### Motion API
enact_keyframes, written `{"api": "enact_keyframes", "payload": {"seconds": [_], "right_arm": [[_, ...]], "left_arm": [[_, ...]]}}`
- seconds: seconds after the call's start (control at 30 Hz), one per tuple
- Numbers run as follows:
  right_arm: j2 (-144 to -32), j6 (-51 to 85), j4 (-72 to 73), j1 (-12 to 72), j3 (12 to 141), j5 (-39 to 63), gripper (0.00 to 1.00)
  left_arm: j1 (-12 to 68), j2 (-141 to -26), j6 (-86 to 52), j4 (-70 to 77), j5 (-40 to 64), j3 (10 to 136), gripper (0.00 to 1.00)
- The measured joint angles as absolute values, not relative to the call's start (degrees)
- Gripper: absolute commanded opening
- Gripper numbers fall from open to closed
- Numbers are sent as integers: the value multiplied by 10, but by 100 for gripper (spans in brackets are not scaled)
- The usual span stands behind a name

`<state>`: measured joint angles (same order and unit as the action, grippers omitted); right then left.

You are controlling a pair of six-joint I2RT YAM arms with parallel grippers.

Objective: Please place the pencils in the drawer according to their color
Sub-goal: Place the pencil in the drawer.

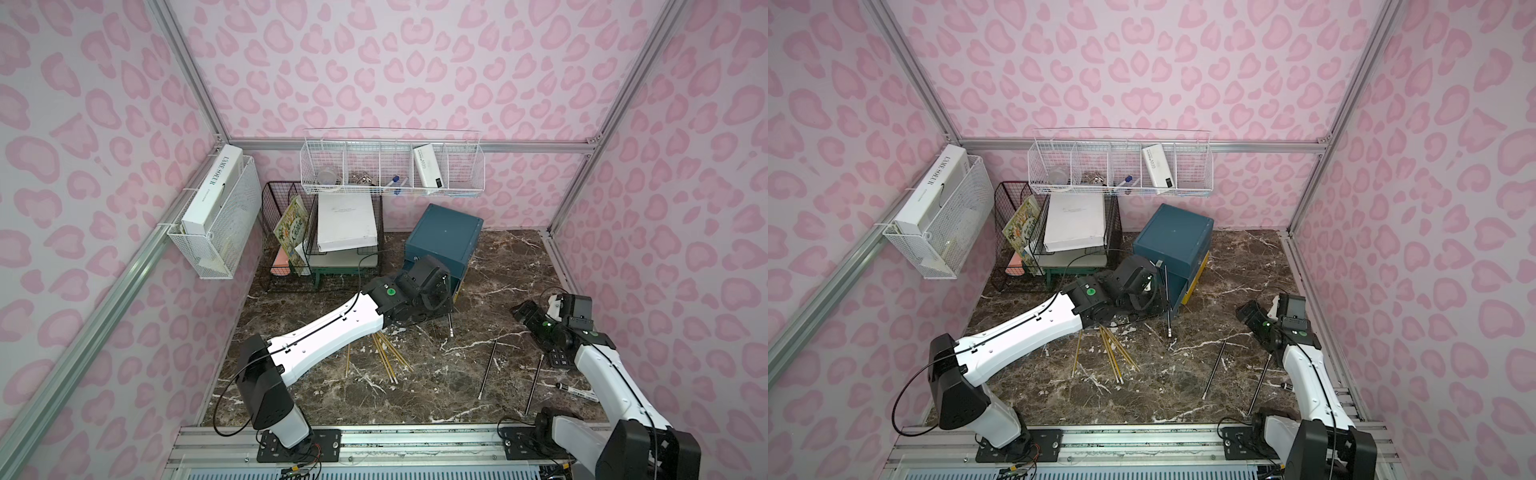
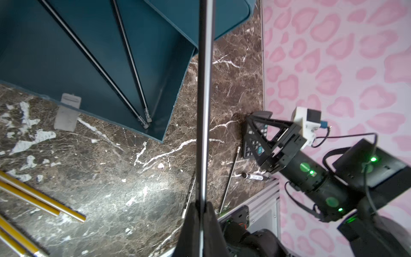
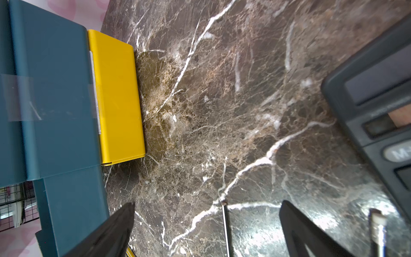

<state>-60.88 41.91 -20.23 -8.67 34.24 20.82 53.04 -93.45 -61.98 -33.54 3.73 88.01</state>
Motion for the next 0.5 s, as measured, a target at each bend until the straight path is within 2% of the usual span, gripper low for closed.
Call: {"api": "enact_keyframes", "payload": {"seconds": [0.27,0.5], "right_arm": [[-615,425,-197,-83,342,211,100],[-615,431,-194,-83,342,212,100]], "left_arm": [[507,-951,-756,-298,51,870,0],[487,-990,-802,-294,79,893,0]]}}
